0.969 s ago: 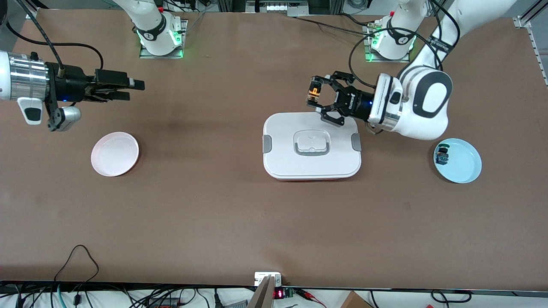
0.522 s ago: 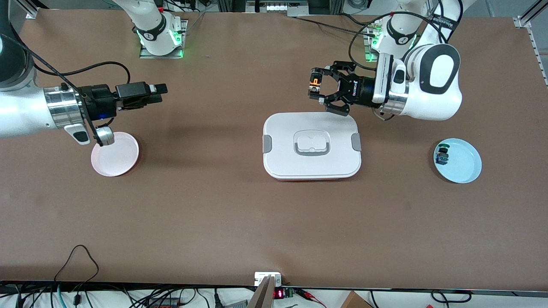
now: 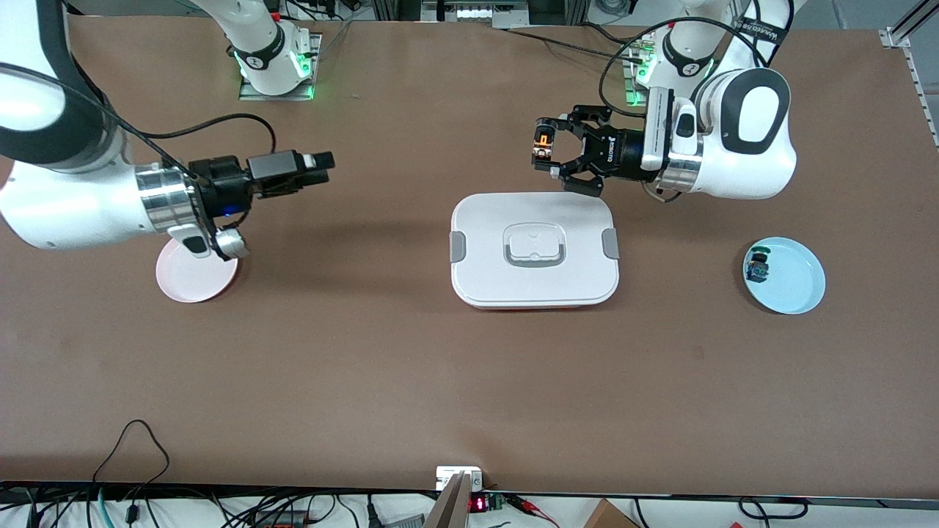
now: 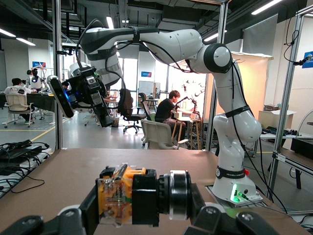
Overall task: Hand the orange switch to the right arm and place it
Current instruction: 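Lift the switch with the left gripper while the right gripper approaches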
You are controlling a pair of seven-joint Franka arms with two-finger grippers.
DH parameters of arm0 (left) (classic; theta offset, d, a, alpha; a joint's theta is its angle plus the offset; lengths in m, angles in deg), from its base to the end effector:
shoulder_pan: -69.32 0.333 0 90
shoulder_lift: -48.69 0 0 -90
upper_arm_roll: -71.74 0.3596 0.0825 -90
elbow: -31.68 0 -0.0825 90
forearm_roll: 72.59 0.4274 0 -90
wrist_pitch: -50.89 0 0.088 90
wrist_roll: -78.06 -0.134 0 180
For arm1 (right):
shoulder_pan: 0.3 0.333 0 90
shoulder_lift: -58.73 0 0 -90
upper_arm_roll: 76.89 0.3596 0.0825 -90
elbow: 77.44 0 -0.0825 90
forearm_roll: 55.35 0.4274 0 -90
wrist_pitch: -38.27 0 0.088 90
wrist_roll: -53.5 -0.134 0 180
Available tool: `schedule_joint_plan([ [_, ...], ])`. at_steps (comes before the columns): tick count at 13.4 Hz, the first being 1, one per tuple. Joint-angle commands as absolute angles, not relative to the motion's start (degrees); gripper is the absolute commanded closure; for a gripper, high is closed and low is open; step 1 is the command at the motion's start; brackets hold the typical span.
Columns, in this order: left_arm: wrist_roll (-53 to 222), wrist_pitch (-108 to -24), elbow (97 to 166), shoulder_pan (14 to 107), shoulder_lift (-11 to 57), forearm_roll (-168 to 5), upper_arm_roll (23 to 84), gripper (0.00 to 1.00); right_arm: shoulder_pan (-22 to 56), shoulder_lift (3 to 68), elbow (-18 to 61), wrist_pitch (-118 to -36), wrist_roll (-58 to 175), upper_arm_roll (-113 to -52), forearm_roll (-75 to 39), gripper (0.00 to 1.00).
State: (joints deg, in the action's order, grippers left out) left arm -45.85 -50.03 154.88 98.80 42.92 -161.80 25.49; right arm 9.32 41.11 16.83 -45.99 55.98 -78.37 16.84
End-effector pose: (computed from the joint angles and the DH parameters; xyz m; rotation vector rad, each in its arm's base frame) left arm 0.5304 -0.2710 0.4326 1.1676 -1.2769 1.0353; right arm 0.6411 0.2305 0.4990 -1.8575 0.0230 0.5196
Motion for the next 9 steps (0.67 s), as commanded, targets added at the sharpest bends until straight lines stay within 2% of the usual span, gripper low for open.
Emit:
schedule_joint_plan([
  [1, -47.80, -49.92, 156.30, 99.73, 44.65, -163.99, 24.99, 1.00, 11.29, 42.11, 21.33, -49.69, 58.93, -78.56, 23.81, 0.00],
  [5, -47.80, -50.01, 156.83, 99.64, 44.65, -163.99, 24.99, 1.00, 17.87, 42.73, 24.68, -57.07, 67.45, -78.56, 28.49, 0.00],
  [9, -48.41, -49.75, 156.75, 99.64, 44.65, -163.91, 24.90, 1.00, 26.66, 42.82, 25.56, -68.14, 70.46, -78.56, 35.86, 0.00],
])
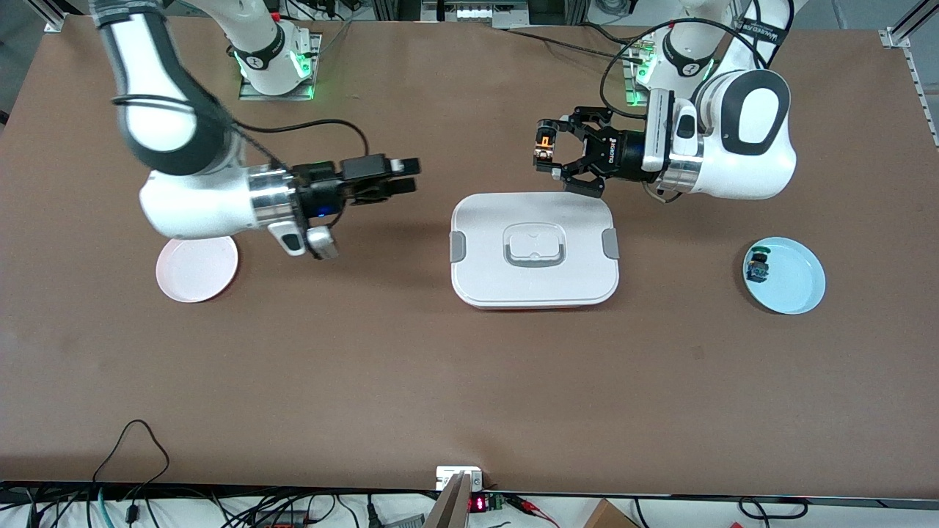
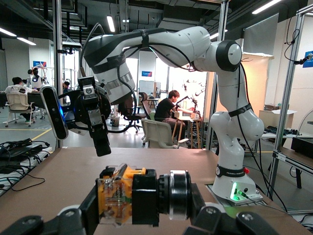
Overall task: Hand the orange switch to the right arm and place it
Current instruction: 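Bring the right gripper to the switch held by the left gripper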
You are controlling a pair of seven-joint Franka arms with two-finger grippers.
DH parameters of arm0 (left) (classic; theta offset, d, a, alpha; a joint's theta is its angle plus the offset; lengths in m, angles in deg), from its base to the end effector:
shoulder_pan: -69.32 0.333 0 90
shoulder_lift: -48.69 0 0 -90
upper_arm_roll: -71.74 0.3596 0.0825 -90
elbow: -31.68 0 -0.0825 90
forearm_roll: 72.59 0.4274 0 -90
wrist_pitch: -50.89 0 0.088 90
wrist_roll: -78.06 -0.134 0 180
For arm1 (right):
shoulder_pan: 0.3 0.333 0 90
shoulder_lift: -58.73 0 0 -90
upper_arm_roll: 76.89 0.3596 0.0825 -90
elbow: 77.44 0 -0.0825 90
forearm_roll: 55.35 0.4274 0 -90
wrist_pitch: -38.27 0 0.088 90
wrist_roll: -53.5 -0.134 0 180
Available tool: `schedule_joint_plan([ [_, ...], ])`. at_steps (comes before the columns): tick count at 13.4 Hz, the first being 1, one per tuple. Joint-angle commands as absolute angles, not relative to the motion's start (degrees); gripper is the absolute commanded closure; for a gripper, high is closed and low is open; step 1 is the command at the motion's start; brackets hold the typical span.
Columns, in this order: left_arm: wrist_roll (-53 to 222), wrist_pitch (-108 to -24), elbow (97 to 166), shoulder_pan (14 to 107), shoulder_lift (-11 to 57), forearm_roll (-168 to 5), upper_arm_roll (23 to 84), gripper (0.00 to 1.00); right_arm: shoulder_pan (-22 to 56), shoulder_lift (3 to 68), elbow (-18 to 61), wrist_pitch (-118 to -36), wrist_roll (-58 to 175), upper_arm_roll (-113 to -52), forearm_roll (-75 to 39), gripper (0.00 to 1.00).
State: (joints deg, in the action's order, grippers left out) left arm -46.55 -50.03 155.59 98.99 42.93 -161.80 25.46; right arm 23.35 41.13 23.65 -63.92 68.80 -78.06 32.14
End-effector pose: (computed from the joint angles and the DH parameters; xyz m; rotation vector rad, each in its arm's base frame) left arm 0.5279 -0.2690 0.4267 1.1697 -1.2778 1.0355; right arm 0.6030 0.3726 0.4582 -1.7272 -0.0085 0.3274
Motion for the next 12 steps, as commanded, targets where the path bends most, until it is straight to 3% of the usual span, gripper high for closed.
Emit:
schedule_joint_plan([
  [1, -48.41, -49.57, 156.83, 99.64, 44.65, -163.91, 24.99, 1.00, 28.08, 42.91, 25.56, -69.64, 70.55, -78.56, 37.62, 0.00],
  [7, -48.50, -49.66, 156.40, 99.46, 44.47, -164.34, 24.81, 1.00, 32.22, 42.64, 28.19, -71.24, 80.55, -78.56, 50.27, 0.00],
  [12, -48.50, -49.66, 156.31, 99.46, 44.47, -164.34, 24.72, 1.00, 36.87, 42.64, 28.46, -80.89, 90.58, -78.56, 56.60, 0.00],
])
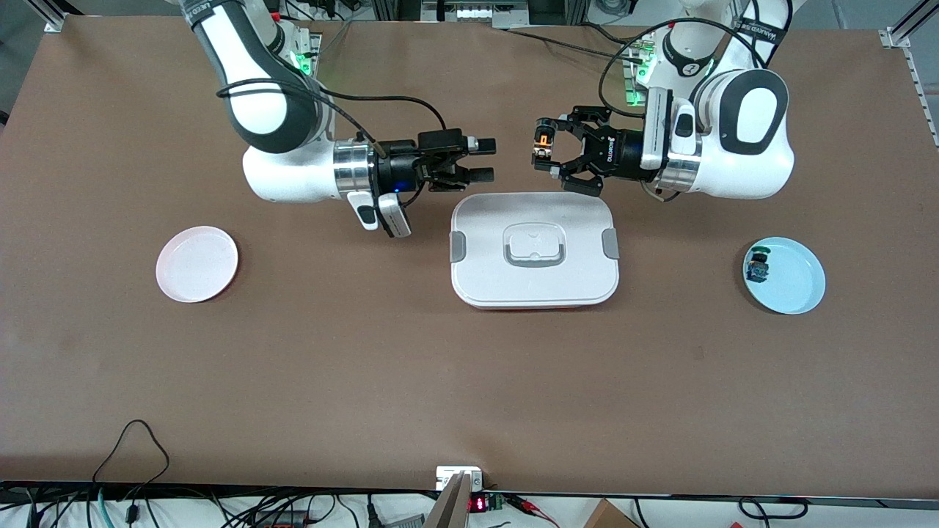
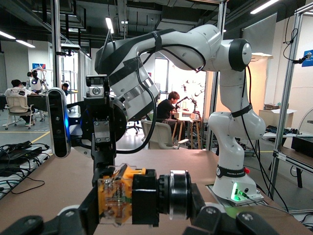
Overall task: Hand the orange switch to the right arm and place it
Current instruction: 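Bring the right gripper to the switch held by the left gripper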
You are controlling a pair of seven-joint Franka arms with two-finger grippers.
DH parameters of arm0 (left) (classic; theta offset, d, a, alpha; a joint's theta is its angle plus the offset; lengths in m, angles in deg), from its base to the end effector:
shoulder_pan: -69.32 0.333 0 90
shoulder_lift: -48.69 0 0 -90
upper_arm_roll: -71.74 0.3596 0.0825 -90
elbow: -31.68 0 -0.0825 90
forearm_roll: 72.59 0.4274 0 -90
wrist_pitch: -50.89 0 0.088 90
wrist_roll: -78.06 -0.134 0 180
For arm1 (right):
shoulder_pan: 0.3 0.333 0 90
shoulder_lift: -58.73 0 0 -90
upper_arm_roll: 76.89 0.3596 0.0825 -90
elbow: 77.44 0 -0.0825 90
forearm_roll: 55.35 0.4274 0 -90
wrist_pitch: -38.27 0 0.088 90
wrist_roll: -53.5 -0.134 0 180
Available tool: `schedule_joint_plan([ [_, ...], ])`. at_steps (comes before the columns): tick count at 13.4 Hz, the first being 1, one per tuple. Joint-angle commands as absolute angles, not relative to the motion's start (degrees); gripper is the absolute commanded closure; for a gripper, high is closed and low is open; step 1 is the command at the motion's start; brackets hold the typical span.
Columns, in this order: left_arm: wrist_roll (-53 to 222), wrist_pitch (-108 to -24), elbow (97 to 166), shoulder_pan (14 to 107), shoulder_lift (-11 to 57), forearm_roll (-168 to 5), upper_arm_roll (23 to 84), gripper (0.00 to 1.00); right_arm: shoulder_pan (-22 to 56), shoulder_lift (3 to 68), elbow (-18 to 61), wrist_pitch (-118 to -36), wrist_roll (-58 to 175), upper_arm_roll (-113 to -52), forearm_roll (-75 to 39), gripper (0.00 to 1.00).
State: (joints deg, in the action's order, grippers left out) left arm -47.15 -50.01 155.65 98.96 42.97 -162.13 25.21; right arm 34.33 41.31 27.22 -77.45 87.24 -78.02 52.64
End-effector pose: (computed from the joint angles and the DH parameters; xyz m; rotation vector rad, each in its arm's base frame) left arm 0.5266 -0.2717 0.4272 1.1604 -1.2817 1.0429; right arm 0.5582 0.4652 0.4425 -1.5709 -0.0019 0.0673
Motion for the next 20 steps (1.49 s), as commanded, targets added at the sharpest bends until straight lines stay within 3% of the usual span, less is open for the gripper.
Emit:
schedule_joint_plan([
  [1, -48.50, -49.66, 156.31, 99.46, 44.47, -164.34, 24.72, 1.00, 38.01, 42.56, 28.46, -82.47, 92.33, -78.56, 58.36, 0.00],
  [4, -48.68, -49.66, 156.66, 99.29, 44.47, -164.43, 24.72, 1.00, 40.04, 41.77, 28.55, -83.90, 101.73, -78.56, 61.80, 0.00],
  [20, -50.52, -49.48, 156.66, 99.55, 44.12, -164.52, 24.72, 1.00, 43.73, 40.71, 28.03, -87.32, 106.58, -78.56, 66.29, 0.00],
])
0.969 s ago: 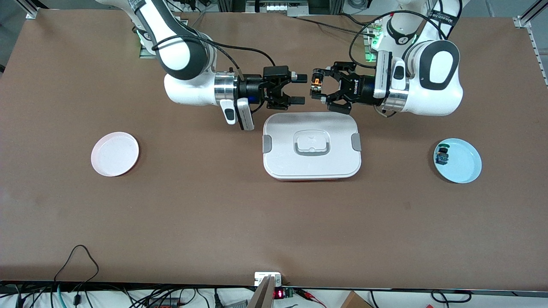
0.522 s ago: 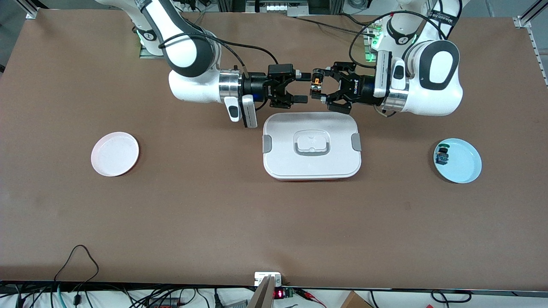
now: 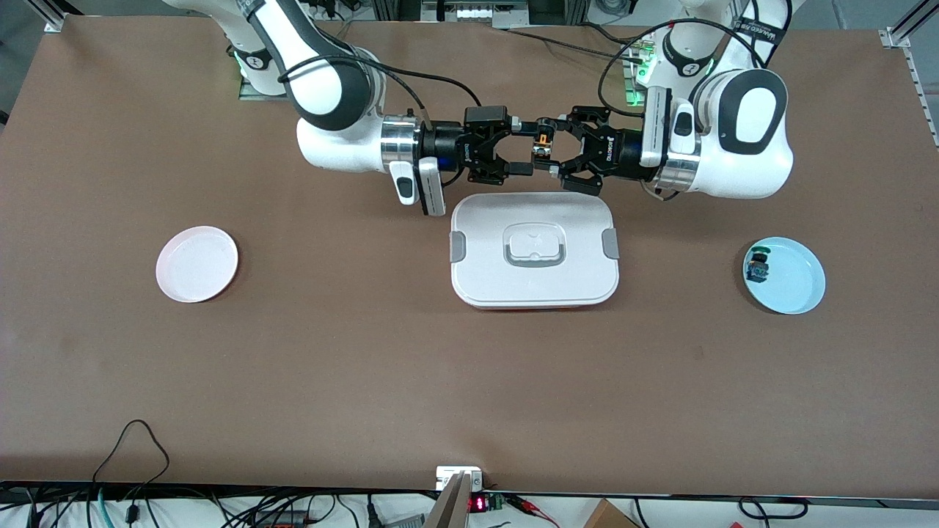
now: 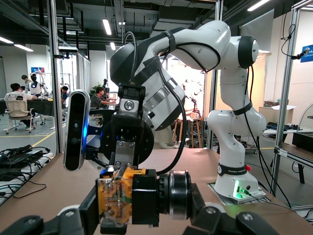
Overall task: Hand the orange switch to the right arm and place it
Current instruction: 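Close the right gripper on the orange switch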
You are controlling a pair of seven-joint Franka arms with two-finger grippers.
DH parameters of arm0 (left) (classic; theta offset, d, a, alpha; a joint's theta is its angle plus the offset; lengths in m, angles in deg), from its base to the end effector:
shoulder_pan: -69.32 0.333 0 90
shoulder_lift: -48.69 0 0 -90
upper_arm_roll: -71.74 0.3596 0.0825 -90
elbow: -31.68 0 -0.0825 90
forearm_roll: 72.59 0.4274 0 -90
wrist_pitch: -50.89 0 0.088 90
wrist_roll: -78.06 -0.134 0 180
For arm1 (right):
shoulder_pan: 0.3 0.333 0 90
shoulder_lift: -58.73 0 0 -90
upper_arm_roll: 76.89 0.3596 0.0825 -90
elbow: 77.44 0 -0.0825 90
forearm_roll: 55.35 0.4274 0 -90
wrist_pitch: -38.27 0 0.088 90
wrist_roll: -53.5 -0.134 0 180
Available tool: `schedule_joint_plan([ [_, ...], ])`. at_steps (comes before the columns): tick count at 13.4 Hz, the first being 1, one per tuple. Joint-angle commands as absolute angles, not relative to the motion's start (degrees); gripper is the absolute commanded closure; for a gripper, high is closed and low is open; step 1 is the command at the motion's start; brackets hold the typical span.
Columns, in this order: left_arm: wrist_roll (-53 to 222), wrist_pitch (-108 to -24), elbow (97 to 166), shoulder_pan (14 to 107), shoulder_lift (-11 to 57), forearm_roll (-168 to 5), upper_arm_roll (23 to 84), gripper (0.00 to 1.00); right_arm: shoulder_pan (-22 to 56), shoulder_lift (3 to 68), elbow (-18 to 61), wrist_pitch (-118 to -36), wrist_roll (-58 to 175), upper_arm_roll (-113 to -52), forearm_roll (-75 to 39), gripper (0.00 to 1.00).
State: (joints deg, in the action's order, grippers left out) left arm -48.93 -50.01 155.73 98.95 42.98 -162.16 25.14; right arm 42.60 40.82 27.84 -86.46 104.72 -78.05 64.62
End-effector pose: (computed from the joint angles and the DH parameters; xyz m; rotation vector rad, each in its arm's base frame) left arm 0.5258 -0.2723 0.4267 1.1433 -1.3030 1.0639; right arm 0.5112 0.5275 0.4283 -1.5438 -0.0700 -0.1487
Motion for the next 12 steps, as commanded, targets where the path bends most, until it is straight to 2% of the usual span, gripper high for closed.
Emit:
schedule_joint_plan([
  [1, -50.52, -49.48, 156.66, 99.55, 44.12, -164.61, 24.72, 1.00, 43.73, 40.71, 28.03, -87.32, 106.67, -78.56, 66.29, 0.00],
  [9, -50.52, -49.39, 156.57, 99.64, 44.03, -164.52, 24.72, 1.00, 45.76, 40.27, 28.03, -89.08, 106.50, -78.56, 67.16, 0.05],
  [11, -50.52, -49.39, 156.48, 99.64, 44.03, -164.61, 24.72, 1.00, 45.76, 40.36, 27.85, -88.99, 106.15, -78.56, 67.25, 0.08],
  [12, -50.52, -49.39, 156.48, 99.64, 44.03, -164.52, 24.72, 1.00, 45.76, 40.36, 27.68, -88.99, 106.15, -78.56, 67.26, 0.13],
])
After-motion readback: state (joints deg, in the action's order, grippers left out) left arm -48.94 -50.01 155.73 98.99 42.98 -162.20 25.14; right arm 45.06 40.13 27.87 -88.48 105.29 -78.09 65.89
